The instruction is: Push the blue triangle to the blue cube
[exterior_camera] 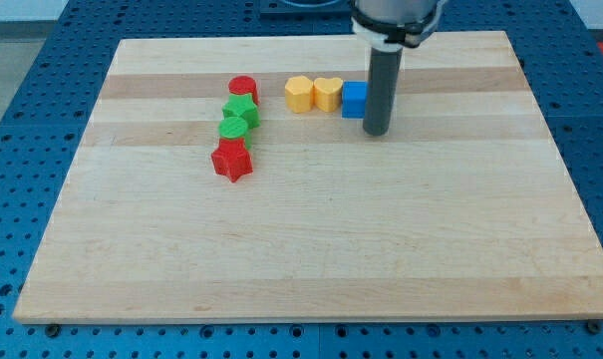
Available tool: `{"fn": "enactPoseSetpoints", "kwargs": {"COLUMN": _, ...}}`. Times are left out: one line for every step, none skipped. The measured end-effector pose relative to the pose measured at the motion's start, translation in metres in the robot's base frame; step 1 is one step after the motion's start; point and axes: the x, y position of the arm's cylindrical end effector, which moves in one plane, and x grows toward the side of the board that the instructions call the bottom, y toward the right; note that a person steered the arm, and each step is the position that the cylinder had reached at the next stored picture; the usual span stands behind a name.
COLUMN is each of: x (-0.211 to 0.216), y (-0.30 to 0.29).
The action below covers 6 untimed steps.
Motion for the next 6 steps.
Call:
{"fn": "enactPoseSetpoints", "kwargs": {"x": -0.026, "y": 0.0}}
{"fn": "enactPoseSetpoints", "kwargs": {"x": -0.043, "y": 0.002}}
{"fn": "enactPoseSetpoints", "kwargs": {"x": -0.052, "y": 0.022}}
{"fn": "enactPoseSetpoints", "kwargs": {"x": -0.064, "y": 0.044}}
{"fn": "enactPoseSetpoints", "kwargs": {"x": -0.081, "y": 0.052}}
{"fn": "enactPoseSetpoints", "kwargs": {"x": -0.084, "y": 0.031}}
